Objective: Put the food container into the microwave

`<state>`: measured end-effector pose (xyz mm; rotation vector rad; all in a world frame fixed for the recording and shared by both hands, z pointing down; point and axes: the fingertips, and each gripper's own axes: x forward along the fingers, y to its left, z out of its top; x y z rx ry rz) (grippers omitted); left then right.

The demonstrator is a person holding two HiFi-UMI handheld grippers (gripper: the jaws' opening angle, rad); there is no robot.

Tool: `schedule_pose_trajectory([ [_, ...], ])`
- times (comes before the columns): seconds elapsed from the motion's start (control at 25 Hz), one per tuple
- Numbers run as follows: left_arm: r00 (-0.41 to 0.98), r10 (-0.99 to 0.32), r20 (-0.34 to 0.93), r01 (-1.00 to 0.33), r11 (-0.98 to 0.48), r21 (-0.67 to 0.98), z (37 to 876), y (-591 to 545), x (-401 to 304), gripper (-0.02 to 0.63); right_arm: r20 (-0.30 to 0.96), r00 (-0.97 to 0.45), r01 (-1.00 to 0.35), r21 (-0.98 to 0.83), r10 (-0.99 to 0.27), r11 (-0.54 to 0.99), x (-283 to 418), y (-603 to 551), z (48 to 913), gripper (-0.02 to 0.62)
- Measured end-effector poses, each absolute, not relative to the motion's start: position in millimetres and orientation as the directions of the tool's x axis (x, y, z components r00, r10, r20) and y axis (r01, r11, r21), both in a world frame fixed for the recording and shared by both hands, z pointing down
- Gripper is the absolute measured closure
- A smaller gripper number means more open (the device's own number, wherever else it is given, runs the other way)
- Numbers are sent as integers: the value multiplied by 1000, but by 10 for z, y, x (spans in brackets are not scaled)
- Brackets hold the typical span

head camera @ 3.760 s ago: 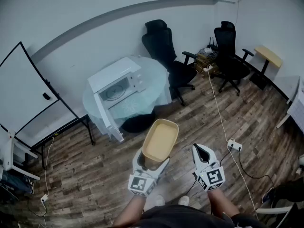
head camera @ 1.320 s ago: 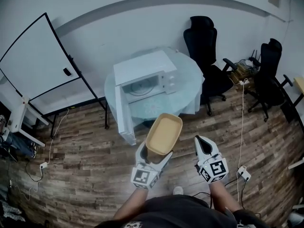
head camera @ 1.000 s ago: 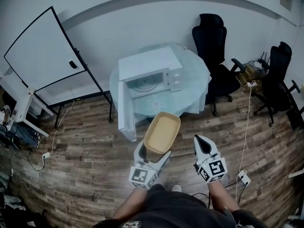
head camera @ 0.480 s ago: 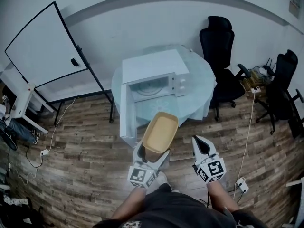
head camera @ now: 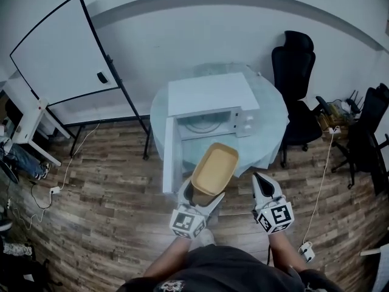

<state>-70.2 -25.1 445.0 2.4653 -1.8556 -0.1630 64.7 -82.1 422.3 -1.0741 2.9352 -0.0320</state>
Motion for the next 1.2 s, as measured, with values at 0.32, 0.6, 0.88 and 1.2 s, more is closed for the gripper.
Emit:
schedule_pose_trajectory([
  [0.32,284,-956,-70,-948,-291,127,4397,-540,-907,118,-34,-767,-641,-7,-641,767,277,-1192,4103,594],
  [0.6,267,-962,-52,-955,-271,120,4509,-693,-938,118,-21,-773,-634,11,-634,773,236,-1463,4115,594],
  [0.88,183,-983,-27,-976,-185,115,4593,-978,-951,118,11,-820,-572,-24,-572,820,170,-1834,4281,594],
  [1.2,34,-999,14,-994,-32,106,4651,-1313,-1010,118,39,-894,-449,-45,-447,893,25,-2293,4411,594],
])
